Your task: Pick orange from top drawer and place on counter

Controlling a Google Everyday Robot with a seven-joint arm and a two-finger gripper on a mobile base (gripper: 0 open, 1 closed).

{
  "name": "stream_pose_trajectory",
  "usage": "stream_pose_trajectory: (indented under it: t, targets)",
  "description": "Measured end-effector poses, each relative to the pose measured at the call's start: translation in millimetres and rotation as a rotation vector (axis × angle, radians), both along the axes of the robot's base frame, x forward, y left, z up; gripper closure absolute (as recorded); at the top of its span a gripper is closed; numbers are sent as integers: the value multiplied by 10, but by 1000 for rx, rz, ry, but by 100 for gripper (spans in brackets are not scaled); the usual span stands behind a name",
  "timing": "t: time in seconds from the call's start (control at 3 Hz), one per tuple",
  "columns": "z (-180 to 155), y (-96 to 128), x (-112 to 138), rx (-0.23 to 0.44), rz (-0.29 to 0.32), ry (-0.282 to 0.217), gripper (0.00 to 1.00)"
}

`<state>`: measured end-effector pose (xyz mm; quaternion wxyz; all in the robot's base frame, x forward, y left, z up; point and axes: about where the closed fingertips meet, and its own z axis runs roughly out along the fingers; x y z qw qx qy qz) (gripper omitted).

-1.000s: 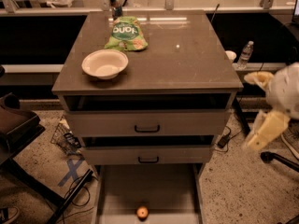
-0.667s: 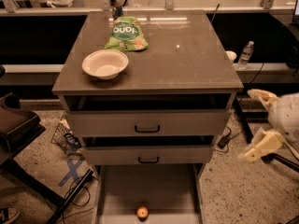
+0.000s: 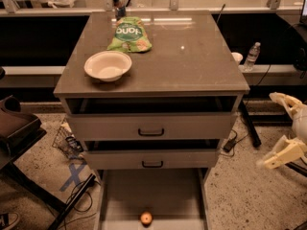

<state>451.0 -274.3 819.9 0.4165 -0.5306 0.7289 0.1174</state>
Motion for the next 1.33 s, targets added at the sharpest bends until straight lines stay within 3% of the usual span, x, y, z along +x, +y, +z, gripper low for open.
stream_pose_trajectory:
  t: [0.33,0.67,1.33]
  targets:
    - [-121,102,42,-28,2,2,0]
    - [-629,259,24,14,9,6,0]
    - [-2245,517,-55,130,113,-45,0]
